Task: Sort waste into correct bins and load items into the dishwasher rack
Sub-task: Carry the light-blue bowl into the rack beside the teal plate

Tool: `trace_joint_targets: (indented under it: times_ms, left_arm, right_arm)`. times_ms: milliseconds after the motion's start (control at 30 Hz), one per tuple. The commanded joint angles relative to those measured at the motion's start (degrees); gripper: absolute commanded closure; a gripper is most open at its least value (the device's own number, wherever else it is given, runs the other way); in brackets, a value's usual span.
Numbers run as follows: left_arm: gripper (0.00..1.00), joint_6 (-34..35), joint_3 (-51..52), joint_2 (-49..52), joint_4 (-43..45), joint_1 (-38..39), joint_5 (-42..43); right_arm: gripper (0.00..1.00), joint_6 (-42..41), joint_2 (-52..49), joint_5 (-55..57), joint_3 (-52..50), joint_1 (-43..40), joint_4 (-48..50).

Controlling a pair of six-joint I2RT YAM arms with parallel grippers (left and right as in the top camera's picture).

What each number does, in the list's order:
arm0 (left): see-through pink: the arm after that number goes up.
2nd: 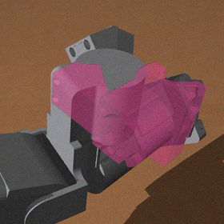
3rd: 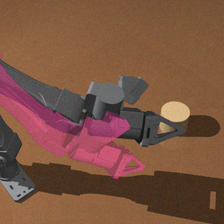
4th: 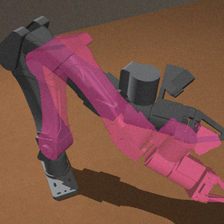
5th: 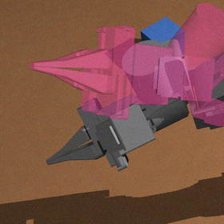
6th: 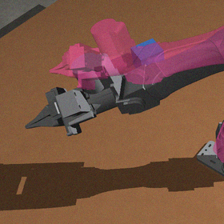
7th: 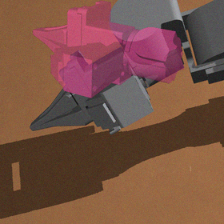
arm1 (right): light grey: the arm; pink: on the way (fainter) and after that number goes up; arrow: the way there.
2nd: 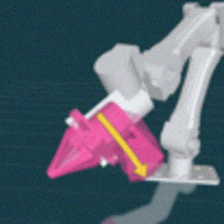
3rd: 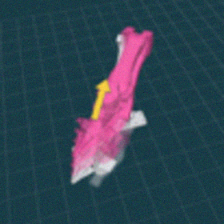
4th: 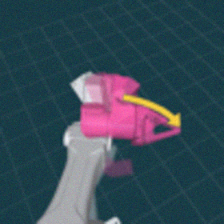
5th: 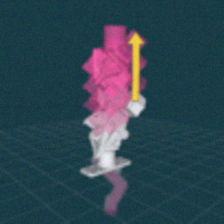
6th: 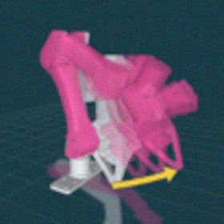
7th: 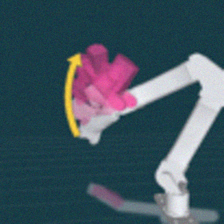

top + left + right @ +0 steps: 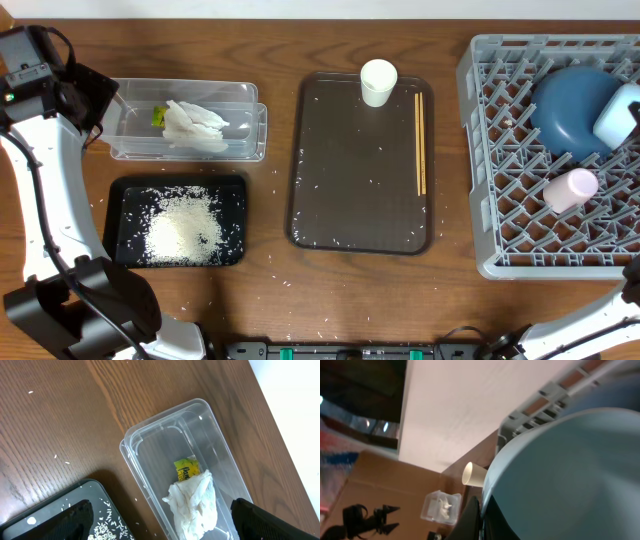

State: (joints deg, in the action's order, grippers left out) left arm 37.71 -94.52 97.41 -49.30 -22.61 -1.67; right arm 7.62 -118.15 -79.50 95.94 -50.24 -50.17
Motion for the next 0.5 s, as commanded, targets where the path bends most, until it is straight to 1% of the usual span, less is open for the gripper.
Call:
trace_joint_targets:
  times_ms: [0,67,300,467]
  left_arm:
    - [0.09,0.5,-0.3,-0.4,-0.1,-0.1,-0.1]
    - [0.09,0.5,-0.3,-0.4,-0.2,-0.1,-0.1]
    - [0.09,0.5,-0.3,-0.4,-0.2,-0.1,-0.1]
    - [0.09,0.5,-0.3,-0.4,-0.2,-0.1,-0.1]
  right_arm:
    - [0.99,-0.5,-0.6,2.0,-0.1,-2.6,-1.5]
    - [0.99,-0.5,-0.6,3.6,-0.1,-3.7,-2.7]
    - [0.99,0.3,-0.6,3.7,-0.1,-7.2,-6.2]
    - [0.99,0.4,-0.6,3.6,-0.1,-7.5,-6.2]
